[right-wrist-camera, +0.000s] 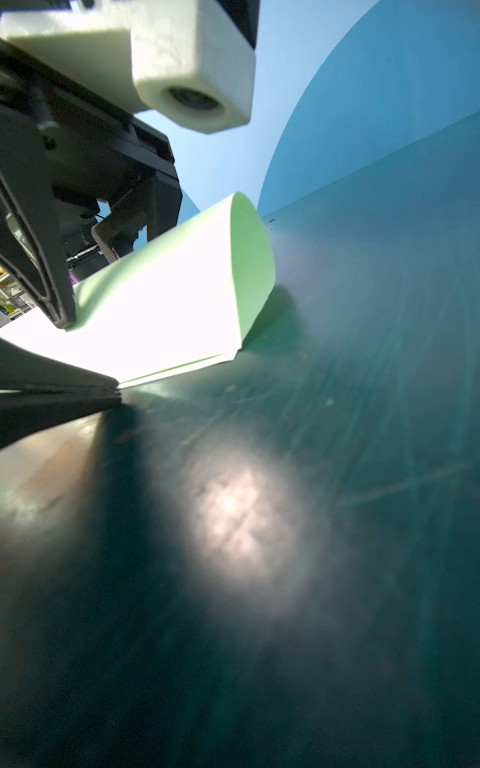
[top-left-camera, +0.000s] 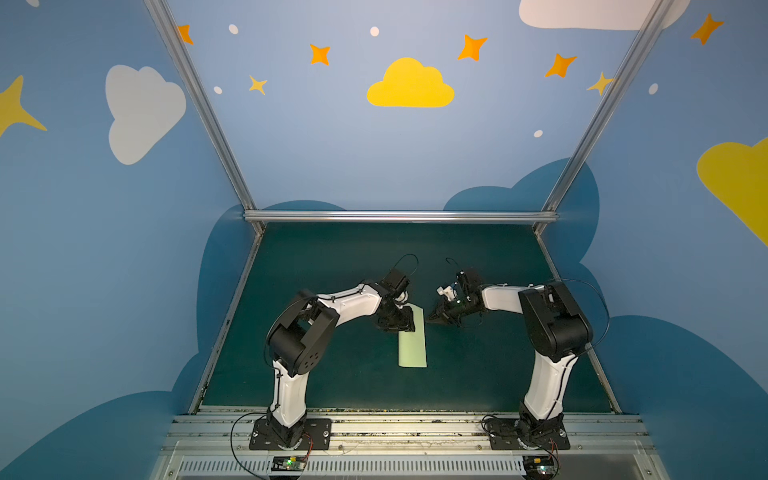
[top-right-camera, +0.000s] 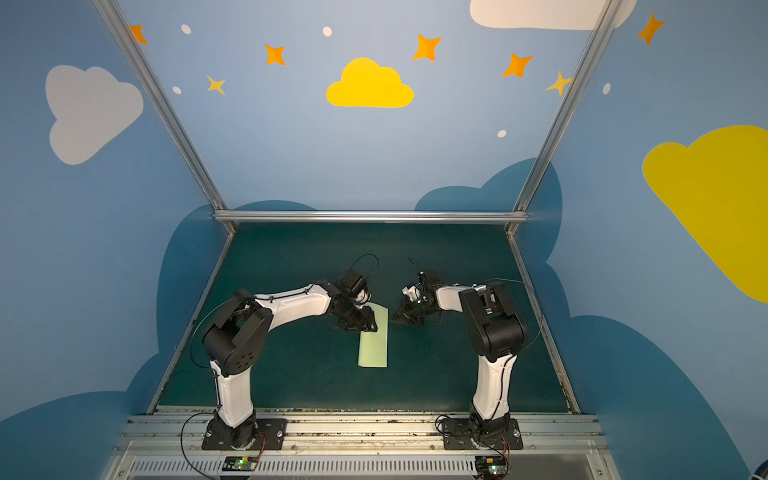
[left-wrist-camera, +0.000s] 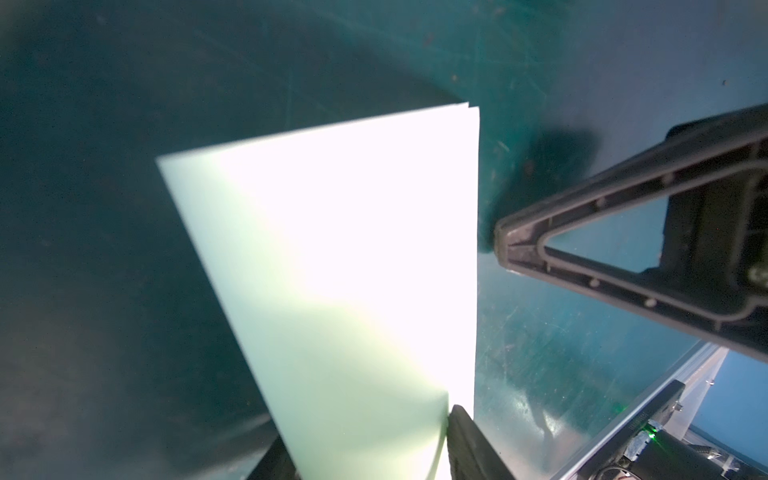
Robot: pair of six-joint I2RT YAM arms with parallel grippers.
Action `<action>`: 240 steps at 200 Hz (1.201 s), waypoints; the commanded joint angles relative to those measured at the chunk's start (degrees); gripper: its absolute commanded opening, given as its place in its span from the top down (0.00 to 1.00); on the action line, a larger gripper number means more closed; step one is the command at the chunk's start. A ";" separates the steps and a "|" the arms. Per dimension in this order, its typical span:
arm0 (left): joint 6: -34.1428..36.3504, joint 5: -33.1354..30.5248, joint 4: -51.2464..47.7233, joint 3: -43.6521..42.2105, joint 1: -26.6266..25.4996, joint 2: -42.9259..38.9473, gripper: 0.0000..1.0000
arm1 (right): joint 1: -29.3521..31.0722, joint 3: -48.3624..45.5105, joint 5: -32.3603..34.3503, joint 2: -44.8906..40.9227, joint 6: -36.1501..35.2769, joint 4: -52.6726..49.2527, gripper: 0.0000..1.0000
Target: Fold a paper plane with a square sheet of paper (fold left side to right side)
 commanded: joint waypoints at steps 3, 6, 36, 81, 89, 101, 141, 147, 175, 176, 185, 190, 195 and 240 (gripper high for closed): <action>1.34 -1.40 -3.51 -0.67 -1.16 1.69 0.47 | 0.91 -0.04 5.09 3.90 -0.99 -2.15 1.00; 1.46 -1.29 -3.58 -0.60 -1.20 1.74 0.47 | 0.98 0.04 5.05 4.00 -0.99 -2.14 1.00; 1.80 -1.69 -4.07 -0.07 -1.55 2.19 0.46 | 1.52 0.43 4.52 4.50 -0.98 -2.31 1.00; 1.15 -1.90 -3.97 0.13 -1.55 2.74 0.46 | 2.03 1.25 4.31 2.61 -1.69 -3.91 1.00; 0.92 -2.11 -4.12 0.13 -1.55 2.75 0.46 | 2.06 0.87 4.57 1.34 -1.84 -4.03 1.00; 0.73 -2.28 -4.03 -0.04 -1.55 2.74 0.46 | 2.06 0.18 5.22 -0.90 -2.08 -4.49 1.00; -0.15 -2.27 -3.71 -0.30 -1.55 2.99 0.46 | 3.01 -2.28 8.04 -7.59 -2.57 -5.85 1.00; -0.17 -2.24 -3.63 -0.32 -1.51 3.02 0.47 | 3.52 -2.44 8.46 -8.13 -2.72 -6.12 1.00; -0.15 -2.41 -3.72 -0.31 -1.55 3.05 0.46 | 6.43 -2.41 10.28 -9.42 -2.99 -7.21 1.00; -0.12 -2.41 -3.76 -0.31 -1.55 3.08 0.46 | 6.53 -2.40 10.29 -9.43 -3.00 -7.24 1.00; -0.17 -2.29 -3.68 -0.40 -1.54 3.10 0.46 | 7.43 -2.15 10.73 -9.44 -2.78 -7.31 1.00; -0.21 -2.30 -3.61 -0.48 -1.55 3.01 0.46 | 7.89 -2.00 10.90 -9.35 -2.66 -7.28 1.00; -0.30 -2.23 -3.54 -0.62 -1.55 3.02 0.46 | 8.24 -1.84 10.99 -9.22 -2.53 -7.28 1.00; -0.26 -2.16 -3.40 -0.93 -1.55 2.85 0.46 | 10.11 0.03 11.28 -6.51 -1.59 -6.46 1.00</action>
